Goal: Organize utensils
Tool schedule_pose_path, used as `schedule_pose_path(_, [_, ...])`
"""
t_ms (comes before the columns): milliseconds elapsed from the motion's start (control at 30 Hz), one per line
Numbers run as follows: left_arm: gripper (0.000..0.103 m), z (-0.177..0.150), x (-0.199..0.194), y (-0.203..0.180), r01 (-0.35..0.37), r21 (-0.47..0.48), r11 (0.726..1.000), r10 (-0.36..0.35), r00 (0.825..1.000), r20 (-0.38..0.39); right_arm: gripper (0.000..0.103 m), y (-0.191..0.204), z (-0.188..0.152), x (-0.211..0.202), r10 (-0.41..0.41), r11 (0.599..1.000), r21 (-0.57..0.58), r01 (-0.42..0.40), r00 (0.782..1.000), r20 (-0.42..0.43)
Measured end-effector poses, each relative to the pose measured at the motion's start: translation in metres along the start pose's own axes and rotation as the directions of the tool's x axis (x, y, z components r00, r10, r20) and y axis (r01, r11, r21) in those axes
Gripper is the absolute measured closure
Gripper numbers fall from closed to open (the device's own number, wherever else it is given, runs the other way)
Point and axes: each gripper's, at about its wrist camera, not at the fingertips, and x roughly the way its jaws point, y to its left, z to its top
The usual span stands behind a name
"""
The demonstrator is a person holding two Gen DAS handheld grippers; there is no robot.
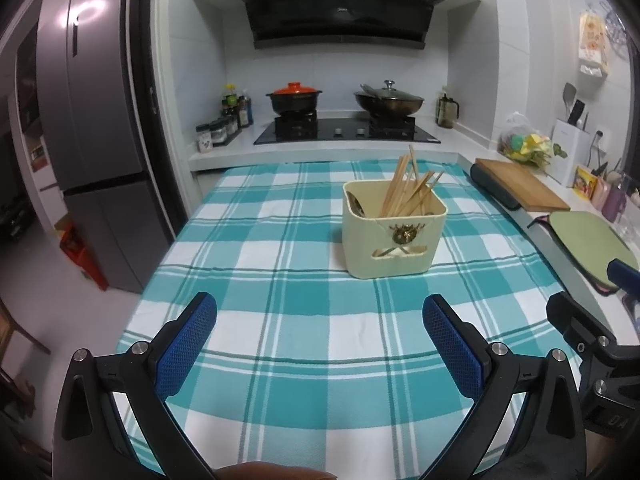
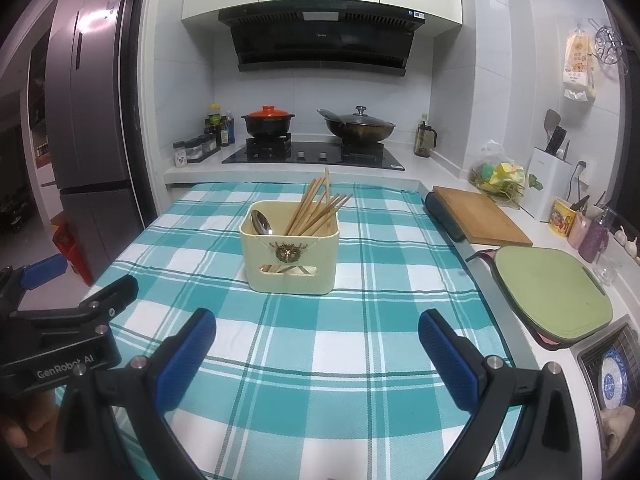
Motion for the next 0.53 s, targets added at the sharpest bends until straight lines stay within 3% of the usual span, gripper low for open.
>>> schedule_pose_path(533, [0.0, 0.0023, 0.0, 0.0001, -0.006, -0.005, 1.0, 0.006, 1.0, 0.01, 0.0, -0.0081, -0.0003, 0.0018, -0.01, 1.0, 0.002, 0.01, 1.0, -0.011])
